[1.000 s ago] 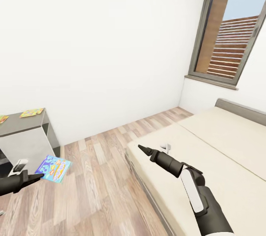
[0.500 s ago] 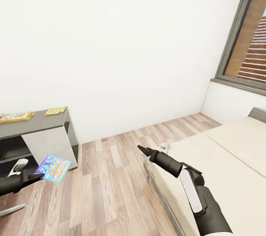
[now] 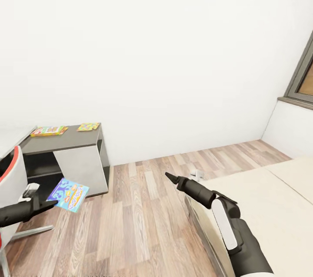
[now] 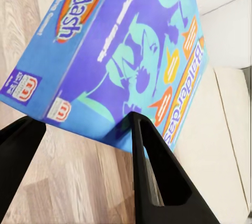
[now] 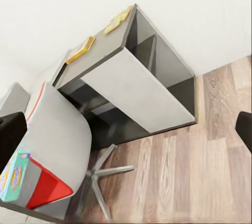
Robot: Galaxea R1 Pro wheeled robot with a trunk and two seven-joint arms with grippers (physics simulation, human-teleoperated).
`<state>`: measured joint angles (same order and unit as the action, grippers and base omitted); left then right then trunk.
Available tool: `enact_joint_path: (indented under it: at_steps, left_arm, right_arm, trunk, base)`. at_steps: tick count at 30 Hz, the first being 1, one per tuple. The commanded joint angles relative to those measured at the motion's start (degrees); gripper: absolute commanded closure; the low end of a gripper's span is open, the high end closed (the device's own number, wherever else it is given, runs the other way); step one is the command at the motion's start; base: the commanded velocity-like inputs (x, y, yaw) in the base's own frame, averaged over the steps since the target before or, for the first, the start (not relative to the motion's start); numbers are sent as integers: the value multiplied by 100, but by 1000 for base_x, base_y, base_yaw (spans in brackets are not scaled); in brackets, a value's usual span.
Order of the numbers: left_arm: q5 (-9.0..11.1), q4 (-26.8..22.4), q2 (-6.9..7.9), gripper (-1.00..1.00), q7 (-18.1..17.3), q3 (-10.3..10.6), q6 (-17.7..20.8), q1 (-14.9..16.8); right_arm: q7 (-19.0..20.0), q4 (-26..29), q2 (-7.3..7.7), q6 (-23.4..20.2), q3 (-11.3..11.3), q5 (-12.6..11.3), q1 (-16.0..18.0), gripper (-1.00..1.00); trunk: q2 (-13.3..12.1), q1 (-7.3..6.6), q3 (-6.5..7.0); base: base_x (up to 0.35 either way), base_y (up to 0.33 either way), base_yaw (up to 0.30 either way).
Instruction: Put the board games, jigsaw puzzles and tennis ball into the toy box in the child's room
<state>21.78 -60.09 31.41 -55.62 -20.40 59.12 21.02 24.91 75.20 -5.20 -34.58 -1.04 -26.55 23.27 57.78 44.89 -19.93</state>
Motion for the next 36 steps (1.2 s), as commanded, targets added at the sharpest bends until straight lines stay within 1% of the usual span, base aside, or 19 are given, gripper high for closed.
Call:
enact_joint_path:
  at_steps: [1,2,3,6,12,15,17,19,20,22,23,25,27,29,31,32,33,34,36]
  left_arm:
    - [-37,-40,-56,100,-23,4,16,7]
    - [-42,-71,-105,100,-21,11,20,7]
    - [-44,-82,-124,100,-21,14,22,7]
    - [-49,-114,-177,100,-20,24,26,7]
    - [-51,-125,-194,100,-19,22,40,7]
    - [-47,-125,-191,100,-19,20,45,7]
    - [-45,-126,-194,100,-21,19,46,7]
    - [-44,-126,-192,100,-24,19,46,7]
    - [-40,-130,-190,100,-26,18,47,7]
    - [-36,-184,-193,100,-30,21,49,7]
    - [-33,-288,-194,100,-33,23,53,4]
    - [-27,-713,-196,100,-58,26,73,-6]
    - [-21,-1126,-196,100,-154,26,85,-33]
    - [-16,-1497,-188,100,-362,14,88,-61]
    - [-18,-1768,-155,100,-700,-20,88,-82]
    - [-34,-1873,-131,100,-966,-64,88,-90]
    - [-53,-1940,-105,100,-1200,-124,88,-93]
    - [-70,-1998,-60,100,-1456,-257,88,-100]
    - [-83,-2034,-12,100,-1640,-491,88,-104]
  right_arm:
    - [-155,6,13,-51,-12,-25,9,-100]
    - [-288,5,21,-58,-11,-15,20,-100]
    - [-351,5,21,-65,-11,-10,23,-100]
    - [-801,-53,36,-95,-16,1,41,-100]
    - [-1769,-316,7,-97,-27,22,93,-100]
    - [-2037,-273,21,-109,-23,-4,95,-100]
    - [-2026,-206,45,-115,-24,-45,94,-100]
    - [-1852,-158,58,-116,-26,-66,80,-100]
    - [-1586,-118,62,-129,-31,-43,71,-100]
    - [-1372,4,68,-299,-54,-16,74,-100]
    - [-1317,74,69,-459,-70,-10,74,-100]
    - [-1245,158,71,-734,-94,-11,82,-100]
    - [-1202,217,71,-854,-99,-20,82,-100]
    - [-1181,333,70,-909,-71,-26,62,-100]
    - [-1188,470,62,-929,-41,-11,41,-100]
    - [-1197,536,56,-929,-25,-4,32,-100]
    - [-1205,582,55,-925,-17,1,23,-100]
    - [-1207,621,48,-919,-9,5,13,-100]
    - [-1213,627,27,-914,1,12,4,-100]
  trunk:
    - [-37,-22,12]
    - [-77,-44,29]
    - [-117,-66,47]
    - [-237,-132,101]
    - [-478,-264,209]
    - [-598,-330,263]
    - [-678,-374,299]
    - [-759,-418,335]
    - [-799,-440,353]
    - [-879,-483,389]
    - [-919,-505,406]
    - [-999,-549,442]
    - [-1079,-593,478]
    - [-1160,-637,514]
    - [-1240,-681,550]
    - [-1280,-703,568]
    - [-1320,-725,586]
    - [-1360,-747,604]
    - [-1440,-791,640]
  base:
    - [1,0,283]
    - [1,0,283]
    - [0,0,283]
    - [0,0,284]
    - [0,0,287]
    - [0,0,288]
    - [0,0,261]
    - [0,0,135]
    - [0,0,61]
    - [0,0,32]
    - [0,0,16]
    - [0,0,8]
    - [0,0,4]
    - [0,0,2]
    - [0,0,1]
    - [0,0,0]
    - [0,0,0]
    - [0,0,0]
    - [0,0,0]
